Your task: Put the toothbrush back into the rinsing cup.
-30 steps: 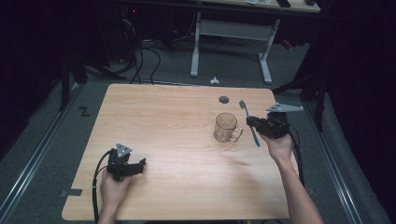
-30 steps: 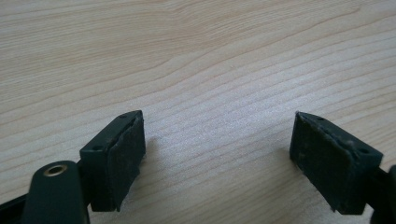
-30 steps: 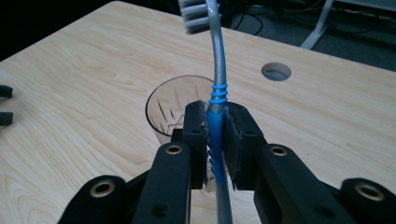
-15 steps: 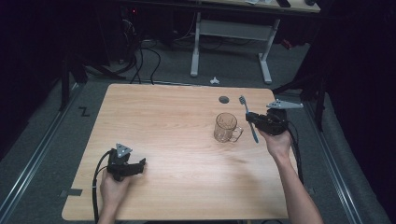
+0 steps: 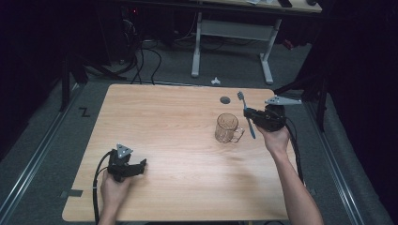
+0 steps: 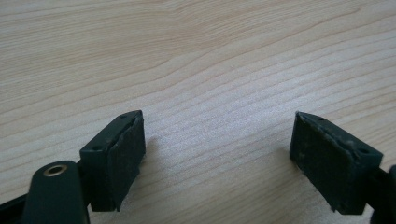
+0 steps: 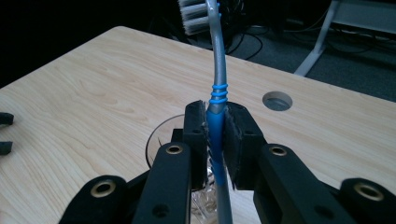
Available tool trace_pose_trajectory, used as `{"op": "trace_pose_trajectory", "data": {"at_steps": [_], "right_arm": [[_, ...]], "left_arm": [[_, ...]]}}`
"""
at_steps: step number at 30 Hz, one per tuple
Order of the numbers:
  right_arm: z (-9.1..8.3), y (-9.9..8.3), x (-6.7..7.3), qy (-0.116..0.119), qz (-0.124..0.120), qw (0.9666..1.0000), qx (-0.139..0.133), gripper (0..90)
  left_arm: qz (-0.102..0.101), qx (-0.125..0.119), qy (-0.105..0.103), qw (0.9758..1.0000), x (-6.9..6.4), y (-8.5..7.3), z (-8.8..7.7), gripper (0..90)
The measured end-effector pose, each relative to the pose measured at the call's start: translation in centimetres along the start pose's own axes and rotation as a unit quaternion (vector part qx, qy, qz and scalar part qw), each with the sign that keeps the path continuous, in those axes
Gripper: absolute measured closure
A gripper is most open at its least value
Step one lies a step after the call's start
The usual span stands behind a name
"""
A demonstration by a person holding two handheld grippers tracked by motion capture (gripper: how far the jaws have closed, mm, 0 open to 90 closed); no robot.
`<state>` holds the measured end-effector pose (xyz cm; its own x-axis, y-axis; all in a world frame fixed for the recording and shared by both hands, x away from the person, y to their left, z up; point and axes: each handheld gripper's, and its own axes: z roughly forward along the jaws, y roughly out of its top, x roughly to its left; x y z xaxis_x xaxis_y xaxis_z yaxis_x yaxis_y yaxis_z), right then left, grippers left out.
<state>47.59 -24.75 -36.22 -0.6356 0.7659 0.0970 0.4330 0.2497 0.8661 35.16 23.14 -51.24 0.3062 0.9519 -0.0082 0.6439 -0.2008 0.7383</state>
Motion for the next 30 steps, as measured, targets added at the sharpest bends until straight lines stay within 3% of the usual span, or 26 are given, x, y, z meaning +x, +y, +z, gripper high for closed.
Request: {"op": "trace_pose_trajectory", "data": {"at_steps": [5, 13, 21, 30], "right_arm": [[0.3, 0.3, 0.0, 0.007, 0.003, 0.9999, -0.012, 79.9], [0.9, 0.3, -0.3, 0.006, 0.012, 0.9999, -0.009, 79.9], [1.4, 1.3, 0.1, -0.004, -0.008, 0.9999, -0.009, 80.0], [2.2, 1.7, 0.1, -0.007, -0.007, 0.9999, -0.006, 79.9]], "left_arm": [[0.000, 0.000, 0.000, 1.0000, 0.0, 0.0, 0.0, 18.8], [0.000, 0.000, 0.000, 1.0000, 0.0, 0.0, 0.0, 18.8], [0.000, 0.000, 0.000, 1.0000, 0.0, 0.0, 0.0, 18.8], [0.000, 0.000, 0.000, 1.0000, 0.0, 0.0, 0.0, 18.8]]}}
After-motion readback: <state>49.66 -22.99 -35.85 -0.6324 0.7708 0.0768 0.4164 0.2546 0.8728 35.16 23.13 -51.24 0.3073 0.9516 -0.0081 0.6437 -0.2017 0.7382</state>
